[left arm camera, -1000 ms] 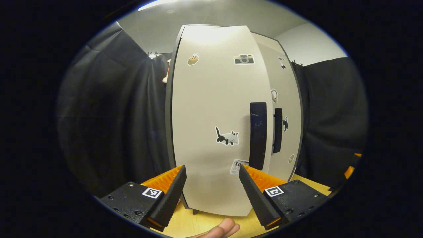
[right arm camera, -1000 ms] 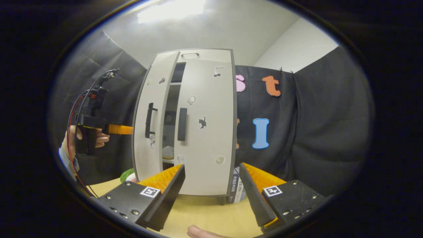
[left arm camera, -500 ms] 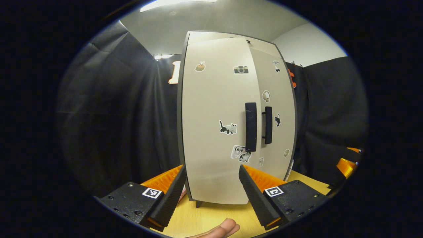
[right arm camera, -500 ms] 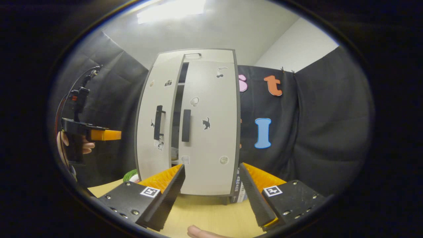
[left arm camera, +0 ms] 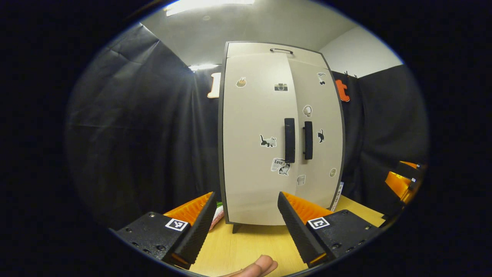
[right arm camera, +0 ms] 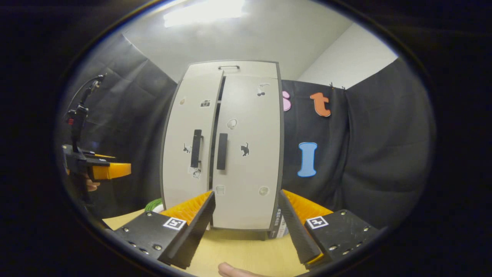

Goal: Grab one shoe with the right hand and put it into the shoe cabinet, grab the other shoe with the left hand and put it into the shoe cabinet; then close the right door with the right hand and the left door with the left hand.

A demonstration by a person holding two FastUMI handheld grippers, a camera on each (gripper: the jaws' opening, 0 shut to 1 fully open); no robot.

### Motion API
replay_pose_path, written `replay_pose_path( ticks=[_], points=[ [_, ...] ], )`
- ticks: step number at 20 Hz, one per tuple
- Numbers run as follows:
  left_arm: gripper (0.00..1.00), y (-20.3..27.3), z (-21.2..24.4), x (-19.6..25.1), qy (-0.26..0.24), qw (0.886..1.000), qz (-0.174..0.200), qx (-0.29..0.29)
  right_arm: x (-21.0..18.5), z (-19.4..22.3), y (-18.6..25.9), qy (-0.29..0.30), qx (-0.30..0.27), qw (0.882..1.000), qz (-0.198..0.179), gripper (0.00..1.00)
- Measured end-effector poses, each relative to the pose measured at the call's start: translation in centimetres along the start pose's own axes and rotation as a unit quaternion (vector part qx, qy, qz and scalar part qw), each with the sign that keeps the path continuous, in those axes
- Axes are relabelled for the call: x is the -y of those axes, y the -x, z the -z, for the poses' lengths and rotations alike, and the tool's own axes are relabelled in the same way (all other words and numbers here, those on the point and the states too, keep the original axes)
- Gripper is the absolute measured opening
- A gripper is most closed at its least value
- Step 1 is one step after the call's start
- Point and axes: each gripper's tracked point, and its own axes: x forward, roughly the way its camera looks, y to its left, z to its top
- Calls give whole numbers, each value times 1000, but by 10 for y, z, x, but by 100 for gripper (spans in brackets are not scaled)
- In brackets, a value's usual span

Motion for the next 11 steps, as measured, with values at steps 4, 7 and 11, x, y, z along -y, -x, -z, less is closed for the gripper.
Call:
replay_pose_path(
  ticks=[4, 7, 11],
  points=[
    [97, 5, 3, 6, 11, 1000, -5, 2, -9, -1, 2, -15, -11, 1000, -11, 98],
    [98, 7, 10, 7, 10, 1000, -12, -11, -7, -2, 8, -5, -8, 1000, -13, 98],
    [98, 9, 7, 0, 1, 1000, -30, 4, -4, 8, 11, -5, -8, 1000, -8, 98]
  ],
)
